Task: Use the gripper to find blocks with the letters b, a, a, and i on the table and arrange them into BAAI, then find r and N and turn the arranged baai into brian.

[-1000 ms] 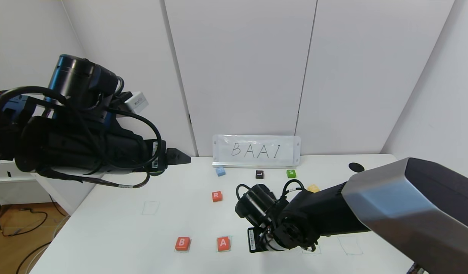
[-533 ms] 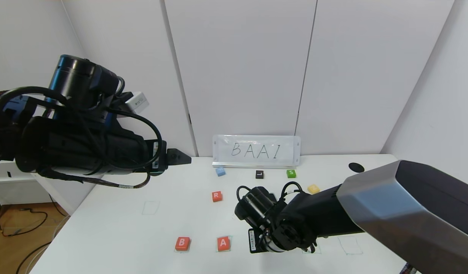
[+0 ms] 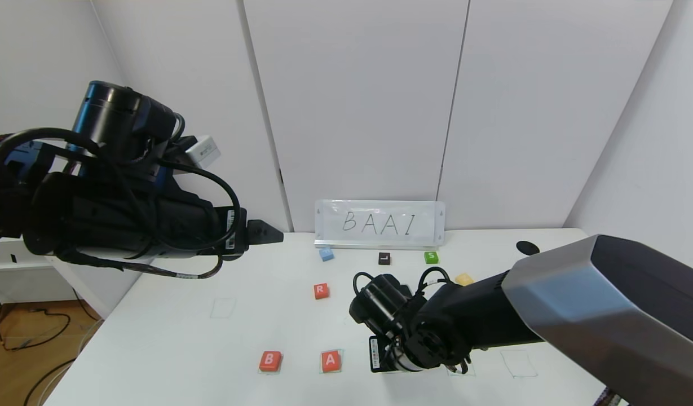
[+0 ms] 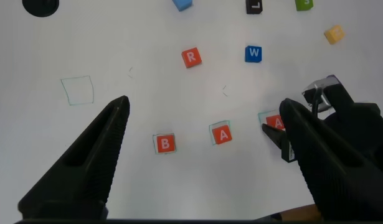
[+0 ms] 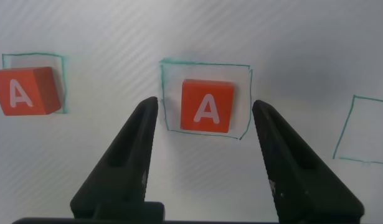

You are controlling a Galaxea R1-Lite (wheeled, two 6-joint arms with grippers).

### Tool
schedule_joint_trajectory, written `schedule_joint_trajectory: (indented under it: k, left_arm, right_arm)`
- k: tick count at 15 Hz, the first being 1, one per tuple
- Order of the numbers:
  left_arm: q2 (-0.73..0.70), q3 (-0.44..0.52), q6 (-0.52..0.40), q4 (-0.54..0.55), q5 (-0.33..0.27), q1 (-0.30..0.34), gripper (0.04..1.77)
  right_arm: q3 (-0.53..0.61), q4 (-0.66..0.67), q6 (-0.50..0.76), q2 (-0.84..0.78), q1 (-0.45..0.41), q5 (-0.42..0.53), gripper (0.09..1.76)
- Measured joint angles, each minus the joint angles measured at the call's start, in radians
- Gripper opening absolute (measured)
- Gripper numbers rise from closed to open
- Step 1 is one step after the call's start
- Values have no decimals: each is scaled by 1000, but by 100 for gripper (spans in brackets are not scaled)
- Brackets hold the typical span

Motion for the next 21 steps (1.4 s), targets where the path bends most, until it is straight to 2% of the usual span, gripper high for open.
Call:
schedule_joint_trajectory:
  k: [6, 9, 13, 17, 21]
  left_arm:
    - [0, 0, 0, 0, 0, -1, 172]
    - [0, -1, 0, 0, 0, 0, 172]
    - [-4, -1, 0, 0, -6, 3, 172]
    - [-7, 0, 0, 1, -12, 4, 172]
    - [-13, 0, 0, 1, -11, 5, 172]
  right_arm:
    - [2, 24, 16, -55, -4, 4, 144]
    - [0, 113, -17, -96, -16, 25, 153]
    - [11, 141, -91, -166, -48, 71, 160]
    - [27, 211, -213, -227, -110, 126, 164]
    - [83, 194, -411, -265, -212, 193, 167]
